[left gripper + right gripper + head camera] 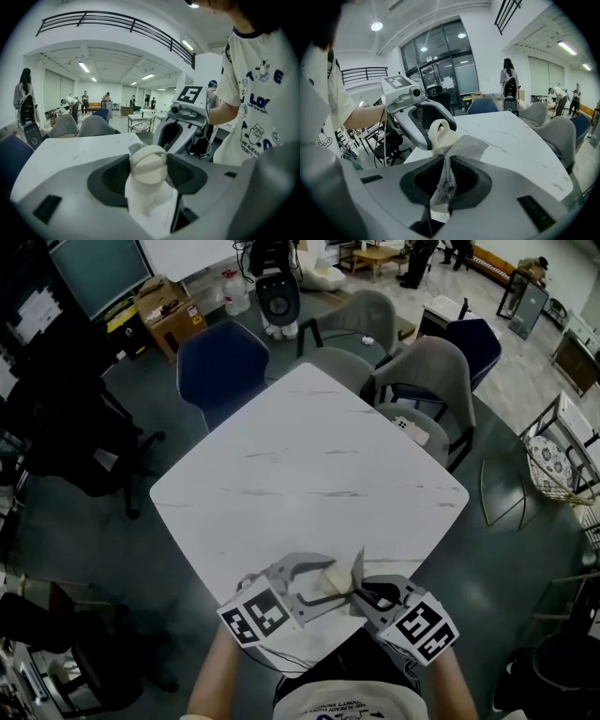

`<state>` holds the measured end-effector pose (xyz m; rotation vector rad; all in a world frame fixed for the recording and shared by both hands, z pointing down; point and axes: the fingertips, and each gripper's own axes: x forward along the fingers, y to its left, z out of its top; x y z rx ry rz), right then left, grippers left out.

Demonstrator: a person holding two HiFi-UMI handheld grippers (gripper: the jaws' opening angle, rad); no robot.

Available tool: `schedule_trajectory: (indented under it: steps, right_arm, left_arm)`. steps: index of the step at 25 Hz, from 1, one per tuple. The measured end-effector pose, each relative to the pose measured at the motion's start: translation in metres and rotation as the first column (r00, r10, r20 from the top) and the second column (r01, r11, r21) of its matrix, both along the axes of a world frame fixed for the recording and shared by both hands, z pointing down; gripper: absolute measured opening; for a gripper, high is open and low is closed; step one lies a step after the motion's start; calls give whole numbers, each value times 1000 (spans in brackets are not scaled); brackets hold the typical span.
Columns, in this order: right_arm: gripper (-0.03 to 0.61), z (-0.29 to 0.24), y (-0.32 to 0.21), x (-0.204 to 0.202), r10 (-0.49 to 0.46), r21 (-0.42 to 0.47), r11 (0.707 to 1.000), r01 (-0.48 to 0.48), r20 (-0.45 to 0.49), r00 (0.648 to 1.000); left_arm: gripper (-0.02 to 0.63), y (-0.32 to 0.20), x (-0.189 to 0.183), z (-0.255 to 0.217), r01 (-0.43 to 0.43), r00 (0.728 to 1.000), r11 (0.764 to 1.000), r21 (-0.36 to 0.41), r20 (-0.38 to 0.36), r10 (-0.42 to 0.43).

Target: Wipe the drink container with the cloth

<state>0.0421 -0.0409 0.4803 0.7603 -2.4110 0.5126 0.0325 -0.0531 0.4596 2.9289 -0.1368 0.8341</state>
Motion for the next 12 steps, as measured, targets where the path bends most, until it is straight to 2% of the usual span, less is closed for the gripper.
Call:
schedule_trajectory:
  steps: [12]
  right_arm:
    - [46, 16, -2, 2, -26, -30, 999, 26, -9, 1000]
  left_arm:
    - [256, 1, 1, 0, -61, 998, 998, -5, 23, 61]
